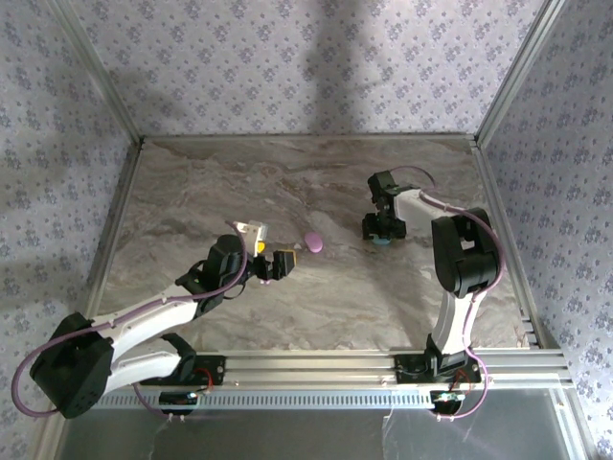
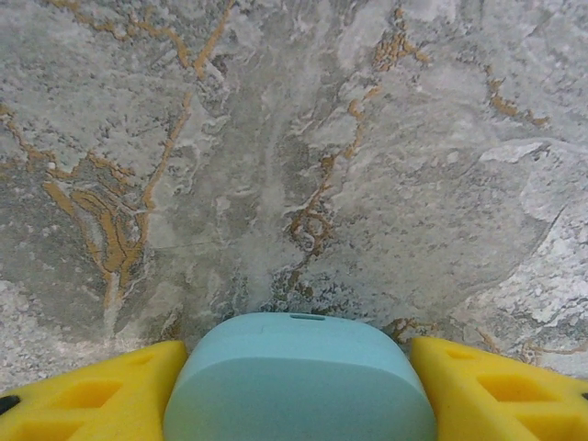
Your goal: Insert the wireless bluetooth earbuds into the charging case
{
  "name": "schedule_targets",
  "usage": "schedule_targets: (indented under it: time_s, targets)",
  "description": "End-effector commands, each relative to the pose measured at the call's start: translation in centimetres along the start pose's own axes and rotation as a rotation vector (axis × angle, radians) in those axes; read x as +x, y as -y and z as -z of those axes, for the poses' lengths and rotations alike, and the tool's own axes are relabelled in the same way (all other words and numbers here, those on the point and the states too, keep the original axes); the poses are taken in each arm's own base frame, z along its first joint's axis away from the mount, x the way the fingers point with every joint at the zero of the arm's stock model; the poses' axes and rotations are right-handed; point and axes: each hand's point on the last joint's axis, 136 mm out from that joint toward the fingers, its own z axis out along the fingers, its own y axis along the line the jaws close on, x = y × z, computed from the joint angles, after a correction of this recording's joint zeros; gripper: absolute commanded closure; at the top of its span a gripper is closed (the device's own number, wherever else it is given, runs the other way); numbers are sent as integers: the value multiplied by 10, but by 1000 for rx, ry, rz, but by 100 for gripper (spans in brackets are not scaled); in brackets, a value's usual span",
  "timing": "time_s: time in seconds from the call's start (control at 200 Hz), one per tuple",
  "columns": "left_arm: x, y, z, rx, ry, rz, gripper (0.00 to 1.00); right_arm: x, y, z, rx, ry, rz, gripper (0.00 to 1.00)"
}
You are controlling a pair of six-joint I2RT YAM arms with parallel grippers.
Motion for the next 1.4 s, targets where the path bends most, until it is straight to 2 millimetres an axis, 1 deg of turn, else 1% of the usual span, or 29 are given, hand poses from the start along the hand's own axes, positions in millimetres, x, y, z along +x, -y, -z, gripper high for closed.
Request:
schedule_targets:
  time_s: [0.0, 0.145, 0.205, 0.31, 0.38, 0.475, 0.595, 0.69, 0.805, 0.964, 1.154, 1.394]
  targets:
    - [-21, 7, 5, 16, 60, -3, 0, 1, 2, -3, 11, -20, 17, 33]
    - [-23, 5, 8, 0, 69, -13, 0, 0, 5, 9, 18, -5, 12, 24]
    - [-24, 3, 9, -9, 74, -15, 0, -1, 6, 18, 19, 11, 7, 21]
    - [-25, 0, 10, -25, 81, -13, 0, -2, 1, 37, 6, 47, 7, 18]
    - [-25, -5, 8, -32, 78, 7, 0, -3, -9, 50, -11, 74, 27, 18]
    - [-25, -14, 5, -24, 68, 68, 0, -5, -30, 65, -48, 113, 73, 17]
    - [-26, -30, 3, -12, 66, 168, 0, -7, -69, 75, -107, 154, 179, 17]
    - [-26, -44, 3, -5, 68, 244, 0, -9, -97, 74, -153, 152, 249, 18]
    - [-25, -59, 4, -17, 66, 313, 0, -10, -129, 68, -180, 137, 344, 23]
    - [-25, -73, 5, -22, 72, 379, 0, -7, -165, 55, -155, 111, 473, 26]
    - [-26, -77, 8, -26, 79, 396, 0, -4, -187, 44, -125, 88, 556, 29]
    - [-31, -77, 15, -36, 99, 378, 0, -1, -197, 32, -128, 54, 581, 36]
